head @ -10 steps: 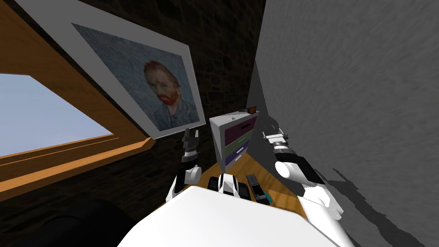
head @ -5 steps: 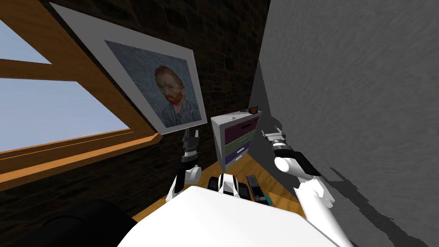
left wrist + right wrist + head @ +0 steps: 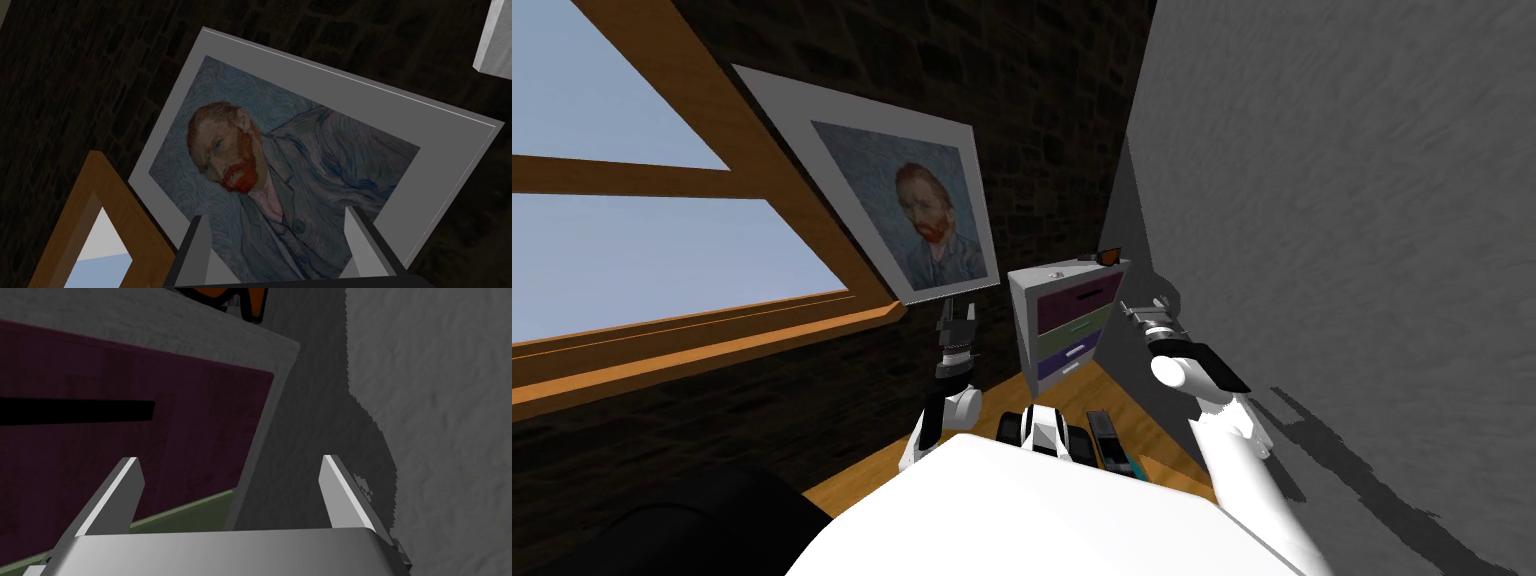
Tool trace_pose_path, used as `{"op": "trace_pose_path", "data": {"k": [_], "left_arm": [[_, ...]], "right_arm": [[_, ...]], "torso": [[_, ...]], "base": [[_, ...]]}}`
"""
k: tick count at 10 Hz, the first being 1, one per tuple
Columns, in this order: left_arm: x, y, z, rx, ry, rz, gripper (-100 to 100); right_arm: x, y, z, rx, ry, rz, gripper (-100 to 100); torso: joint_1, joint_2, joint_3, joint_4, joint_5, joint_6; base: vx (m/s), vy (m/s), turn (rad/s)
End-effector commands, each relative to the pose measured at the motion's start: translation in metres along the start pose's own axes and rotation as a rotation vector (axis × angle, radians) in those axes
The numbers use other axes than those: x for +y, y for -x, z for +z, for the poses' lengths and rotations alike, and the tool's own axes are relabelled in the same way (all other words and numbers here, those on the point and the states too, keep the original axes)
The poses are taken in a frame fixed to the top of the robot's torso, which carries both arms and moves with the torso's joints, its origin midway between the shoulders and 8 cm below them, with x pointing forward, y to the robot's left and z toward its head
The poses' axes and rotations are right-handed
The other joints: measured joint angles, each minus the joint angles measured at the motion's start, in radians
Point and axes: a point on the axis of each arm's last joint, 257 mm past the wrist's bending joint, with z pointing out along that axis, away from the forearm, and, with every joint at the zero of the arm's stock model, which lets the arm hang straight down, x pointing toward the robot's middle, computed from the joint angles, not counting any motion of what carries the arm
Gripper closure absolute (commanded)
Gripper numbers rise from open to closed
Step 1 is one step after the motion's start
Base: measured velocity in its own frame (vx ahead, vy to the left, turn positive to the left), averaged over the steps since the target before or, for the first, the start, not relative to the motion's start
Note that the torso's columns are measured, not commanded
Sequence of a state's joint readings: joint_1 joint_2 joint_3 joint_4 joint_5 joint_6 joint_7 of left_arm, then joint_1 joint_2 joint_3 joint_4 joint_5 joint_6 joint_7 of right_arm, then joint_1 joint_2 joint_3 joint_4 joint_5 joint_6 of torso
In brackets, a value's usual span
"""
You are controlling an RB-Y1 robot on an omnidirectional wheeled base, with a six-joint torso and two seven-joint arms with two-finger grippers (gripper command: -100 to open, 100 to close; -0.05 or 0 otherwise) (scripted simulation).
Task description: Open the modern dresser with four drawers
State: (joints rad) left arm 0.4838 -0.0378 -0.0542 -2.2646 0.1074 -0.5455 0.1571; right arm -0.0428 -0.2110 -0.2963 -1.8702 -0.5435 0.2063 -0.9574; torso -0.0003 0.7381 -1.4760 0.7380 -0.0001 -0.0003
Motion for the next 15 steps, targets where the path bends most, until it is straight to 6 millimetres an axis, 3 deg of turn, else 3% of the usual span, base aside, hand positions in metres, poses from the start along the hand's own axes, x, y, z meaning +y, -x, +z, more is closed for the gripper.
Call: {"op": "trace_pose_path", "data": {"k": [1, 6, 15], "left_arm": [[0.000, 0.000, 0.000, 0.000, 0.000, 0.000, 0], [0.000, 0.000, 0.000, 0.000, 0.000, 0.000, 0], [0.000, 0.000, 0.000, 0.000, 0.000, 0.000, 0]], "right_arm": [[-0.006, 0.006, 0.013, -0.033, -0.020, 0.133, -100], [-0.015, 0.015, 0.029, -0.078, -0.046, 0.319, -100], [-0.063, 0.028, 0.065, -0.210, -0.141, 0.809, -100]], "torso": [[0.001, -0.001, 0.000, 0.000, 0.000, 0.001], [-0.001, 0.001, 0.000, 0.000, 0.000, 0.000], [0.001, 0.000, 0.000, 0.000, 0.000, 0.001]], "base": [[-0.039, -0.062, 0.136], [-0.040, -0.054, 0.125], [-0.046, -0.055, 0.138]]}}
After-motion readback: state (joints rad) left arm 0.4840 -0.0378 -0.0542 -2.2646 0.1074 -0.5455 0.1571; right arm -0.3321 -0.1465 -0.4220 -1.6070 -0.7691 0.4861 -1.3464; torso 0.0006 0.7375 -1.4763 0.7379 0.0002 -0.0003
